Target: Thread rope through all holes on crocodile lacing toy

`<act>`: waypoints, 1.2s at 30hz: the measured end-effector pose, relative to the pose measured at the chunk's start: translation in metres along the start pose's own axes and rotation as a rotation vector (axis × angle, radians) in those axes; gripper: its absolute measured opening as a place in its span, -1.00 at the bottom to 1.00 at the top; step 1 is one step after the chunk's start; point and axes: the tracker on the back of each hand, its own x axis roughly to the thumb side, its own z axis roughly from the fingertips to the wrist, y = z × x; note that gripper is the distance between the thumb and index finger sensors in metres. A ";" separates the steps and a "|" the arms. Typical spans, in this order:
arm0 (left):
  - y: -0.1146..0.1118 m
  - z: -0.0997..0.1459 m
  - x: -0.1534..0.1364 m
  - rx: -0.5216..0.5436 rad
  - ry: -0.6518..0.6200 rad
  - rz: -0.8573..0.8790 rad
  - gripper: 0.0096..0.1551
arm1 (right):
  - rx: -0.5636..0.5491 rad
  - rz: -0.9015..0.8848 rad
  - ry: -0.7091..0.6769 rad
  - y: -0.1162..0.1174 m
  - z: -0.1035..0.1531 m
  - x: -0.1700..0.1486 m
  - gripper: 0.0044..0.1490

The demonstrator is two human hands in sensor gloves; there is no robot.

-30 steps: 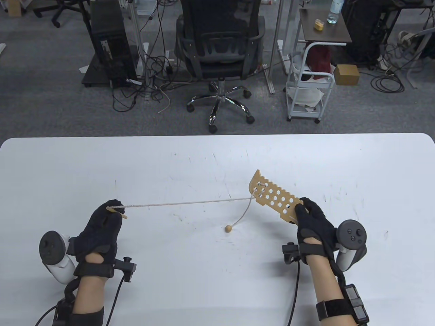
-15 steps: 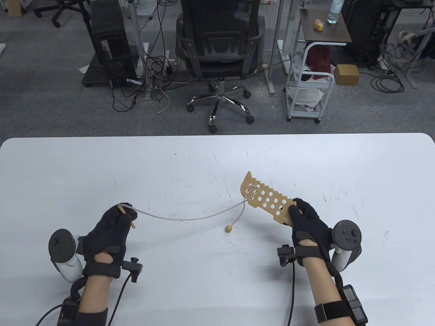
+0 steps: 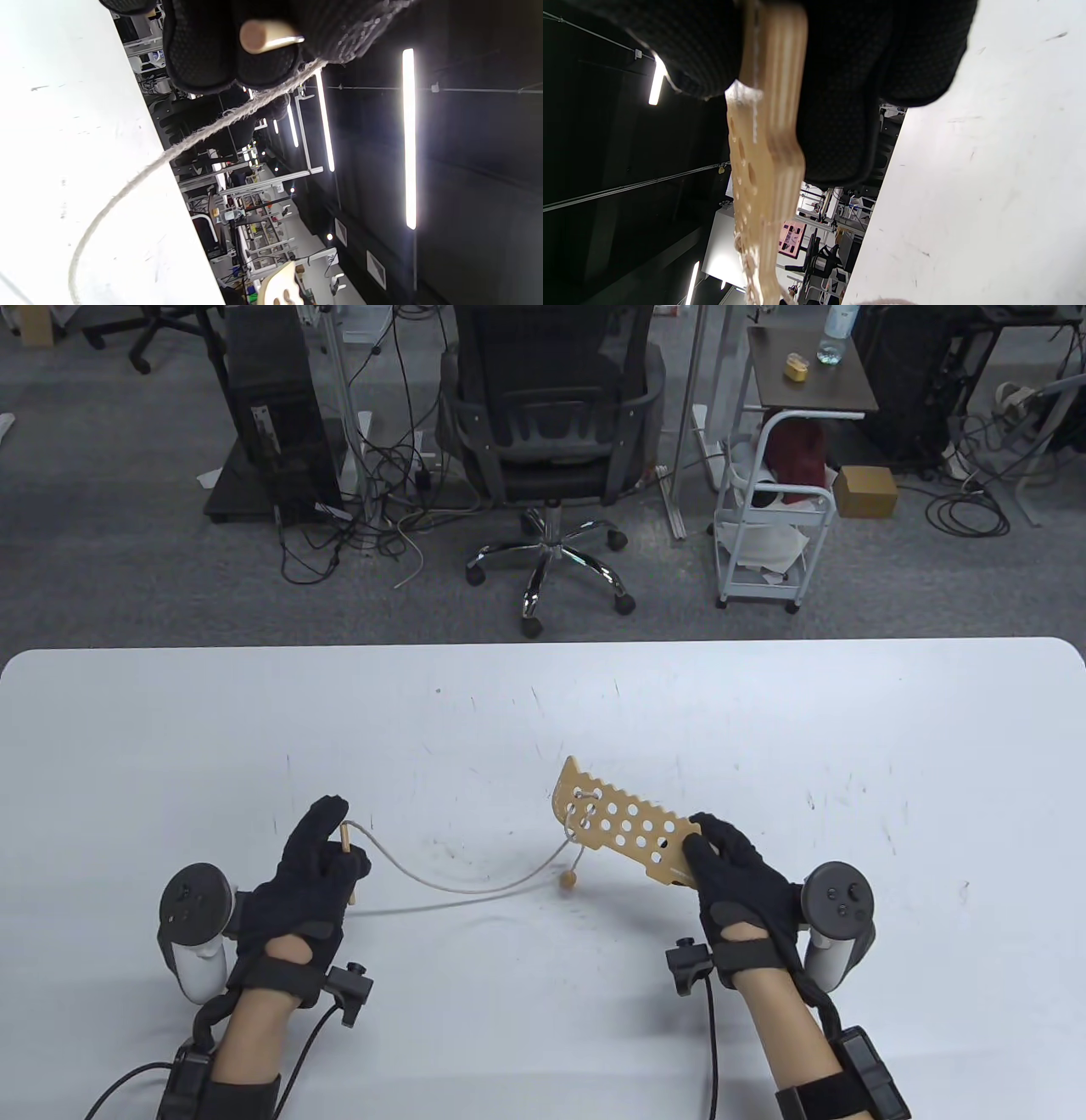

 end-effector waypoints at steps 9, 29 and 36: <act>-0.008 -0.002 0.000 -0.012 -0.030 -0.075 -0.39 | 0.076 -0.003 -0.041 0.015 0.010 0.010 -0.40; -0.026 -0.005 -0.003 -0.052 -0.020 -0.313 -0.54 | 0.175 -0.018 -0.087 0.033 0.025 0.022 -0.40; -0.033 -0.006 -0.009 -0.082 0.027 -0.294 -0.55 | 0.205 -0.037 -0.103 0.039 0.032 0.027 -0.40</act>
